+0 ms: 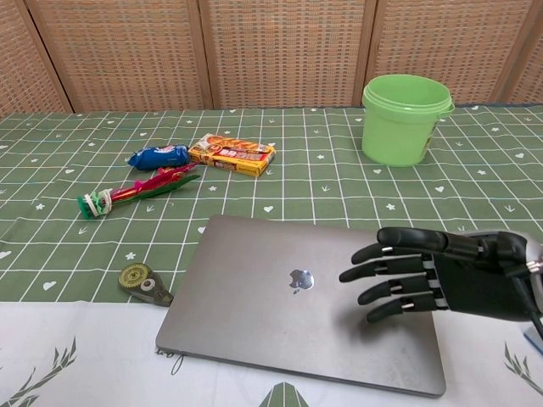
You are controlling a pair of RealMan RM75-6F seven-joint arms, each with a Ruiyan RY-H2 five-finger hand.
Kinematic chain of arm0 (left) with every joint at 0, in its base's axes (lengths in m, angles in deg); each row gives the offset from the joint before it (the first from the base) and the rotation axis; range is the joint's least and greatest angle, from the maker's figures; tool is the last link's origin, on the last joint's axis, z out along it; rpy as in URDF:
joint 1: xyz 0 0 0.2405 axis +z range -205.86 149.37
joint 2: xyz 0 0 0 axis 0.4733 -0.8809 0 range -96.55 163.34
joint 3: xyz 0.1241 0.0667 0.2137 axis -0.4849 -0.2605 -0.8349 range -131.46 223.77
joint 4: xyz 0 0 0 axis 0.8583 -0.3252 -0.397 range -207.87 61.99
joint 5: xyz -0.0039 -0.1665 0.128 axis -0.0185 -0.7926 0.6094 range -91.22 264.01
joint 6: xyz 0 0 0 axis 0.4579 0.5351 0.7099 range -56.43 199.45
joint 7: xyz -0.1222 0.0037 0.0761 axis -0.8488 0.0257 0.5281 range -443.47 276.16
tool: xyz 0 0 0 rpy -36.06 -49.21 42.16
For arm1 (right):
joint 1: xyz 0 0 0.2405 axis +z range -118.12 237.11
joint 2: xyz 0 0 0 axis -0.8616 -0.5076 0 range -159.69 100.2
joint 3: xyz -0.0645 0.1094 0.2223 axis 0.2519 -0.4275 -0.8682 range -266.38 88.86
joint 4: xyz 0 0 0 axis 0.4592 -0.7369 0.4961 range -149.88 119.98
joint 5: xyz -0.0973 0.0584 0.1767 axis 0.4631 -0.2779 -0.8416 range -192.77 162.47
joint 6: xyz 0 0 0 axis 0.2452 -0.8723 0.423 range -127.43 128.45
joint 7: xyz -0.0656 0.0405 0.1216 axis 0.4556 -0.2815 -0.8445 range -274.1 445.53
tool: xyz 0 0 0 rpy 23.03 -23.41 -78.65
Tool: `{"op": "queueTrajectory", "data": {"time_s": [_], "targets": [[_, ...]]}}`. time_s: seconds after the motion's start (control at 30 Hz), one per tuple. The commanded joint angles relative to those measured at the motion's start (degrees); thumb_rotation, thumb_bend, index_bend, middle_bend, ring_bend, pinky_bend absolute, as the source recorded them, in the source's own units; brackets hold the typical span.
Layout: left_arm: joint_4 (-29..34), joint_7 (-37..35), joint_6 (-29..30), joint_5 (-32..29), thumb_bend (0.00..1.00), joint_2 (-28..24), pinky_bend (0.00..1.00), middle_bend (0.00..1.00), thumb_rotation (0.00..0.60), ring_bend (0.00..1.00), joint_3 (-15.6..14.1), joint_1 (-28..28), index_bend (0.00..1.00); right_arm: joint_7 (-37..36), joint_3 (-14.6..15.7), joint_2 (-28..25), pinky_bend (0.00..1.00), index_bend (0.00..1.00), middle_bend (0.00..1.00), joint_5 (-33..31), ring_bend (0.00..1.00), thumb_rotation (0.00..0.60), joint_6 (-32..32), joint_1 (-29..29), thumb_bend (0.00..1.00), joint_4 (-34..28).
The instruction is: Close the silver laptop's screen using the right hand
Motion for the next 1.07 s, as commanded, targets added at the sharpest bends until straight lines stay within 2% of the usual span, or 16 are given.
{"op": "queueTrajectory", "data": {"time_s": [0.03,0.07,0.17,0.4,0.47,0.6,0.7,0.8,1.07], "targets": [[0.0,-0.1,0.2,-0.1,0.00,-0.1,0.00,0.00,0.600,0.00,0.1,0.1,0.00,6.5,-0.4,-3.3,0.22,0.35,0.23,3.3,0.24,0.500,9.4,-1.6,0.29,-2.5],[0.0,-0.1,0.3,-0.1,0.00,-0.1,0.00,0.00,0.600,0.00,0.2,0.1,0.00,8.3,-0.3,-3.9,0.14,0.34,0.17,3.8,0.18,0.537,11.2,-2.2,0.29,-2.9],[0.1,-0.1,0.3,0.0,0.00,-0.1,0.00,0.00,0.600,0.00,0.1,0.1,0.00,18.8,-0.4,-4.8,0.02,0.28,0.09,4.5,0.10,0.595,18.7,-5.0,0.29,-3.2],[0.0,0.6,0.3,0.1,0.00,0.1,0.00,0.00,0.600,0.00,0.0,0.1,0.00,43.7,0.9,-2.4,0.00,0.16,0.00,4.6,0.02,0.600,33.3,-12.3,0.25,1.3],[0.0,0.8,0.2,0.1,0.00,0.2,0.00,0.00,0.600,0.00,0.0,0.1,0.00,48.5,1.1,-1.8,0.00,0.10,0.00,4.6,0.00,0.600,35.4,-13.3,0.23,2.8],[-0.3,1.7,-0.2,0.2,0.00,0.7,0.00,0.00,0.600,0.00,-0.2,-0.1,0.00,68.6,1.7,0.8,0.00,0.01,0.00,4.2,0.00,0.600,41.7,-17.2,0.18,7.1],[-0.2,2.1,0.0,0.5,0.00,0.8,0.00,0.00,0.600,0.00,-0.3,-0.1,0.00,78.4,2.2,2.1,0.00,0.00,0.00,4.1,0.00,0.600,45.5,-19.6,0.17,9.5],[-0.2,2.1,0.4,0.6,0.00,0.8,0.00,0.00,0.600,0.00,-0.3,0.1,0.00,86.3,2.5,3.6,0.00,0.00,0.00,4.4,0.00,0.600,51.2,-22.7,0.16,12.9],[-0.3,1.7,0.7,0.7,0.00,0.7,0.00,0.00,0.600,0.00,-0.3,0.2,0.00,92.5,3.0,5.9,0.00,0.00,0.00,5.9,0.00,0.600,58.8,-26.3,0.15,16.8]]}}
